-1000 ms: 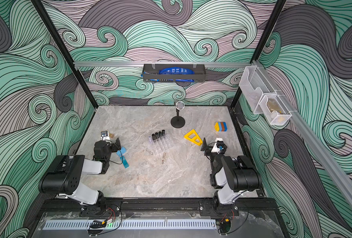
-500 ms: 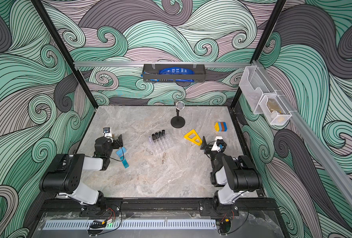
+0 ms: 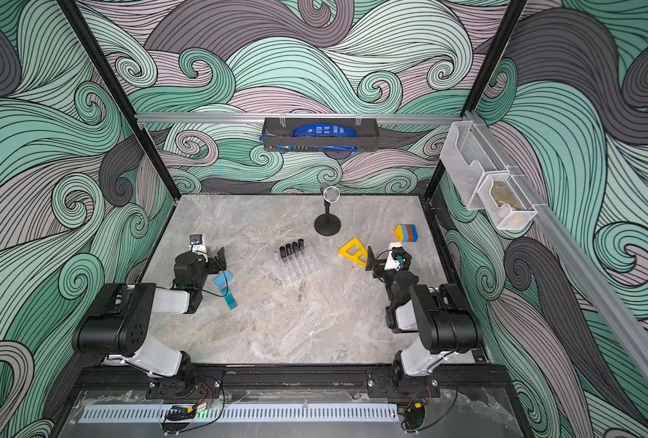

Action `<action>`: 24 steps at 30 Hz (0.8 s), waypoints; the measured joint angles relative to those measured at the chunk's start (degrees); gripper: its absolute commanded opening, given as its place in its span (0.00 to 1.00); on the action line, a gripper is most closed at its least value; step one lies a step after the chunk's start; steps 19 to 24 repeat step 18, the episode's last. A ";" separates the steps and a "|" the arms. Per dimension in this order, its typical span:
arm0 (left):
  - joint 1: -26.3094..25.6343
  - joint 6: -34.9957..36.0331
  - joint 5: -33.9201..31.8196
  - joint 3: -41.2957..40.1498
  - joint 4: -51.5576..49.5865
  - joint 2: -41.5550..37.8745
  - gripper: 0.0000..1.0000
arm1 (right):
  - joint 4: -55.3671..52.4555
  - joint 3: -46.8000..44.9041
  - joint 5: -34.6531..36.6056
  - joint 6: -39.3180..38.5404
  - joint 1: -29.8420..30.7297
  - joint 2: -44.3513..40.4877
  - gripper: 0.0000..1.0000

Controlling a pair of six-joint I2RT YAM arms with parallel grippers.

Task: Arrange the lipsticks in the organizer
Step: Reset both arms

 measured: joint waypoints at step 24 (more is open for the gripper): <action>-0.57 1.33 1.88 0.52 -1.29 0.02 0.99 | 1.42 -1.36 -4.87 0.98 -1.88 0.00 0.99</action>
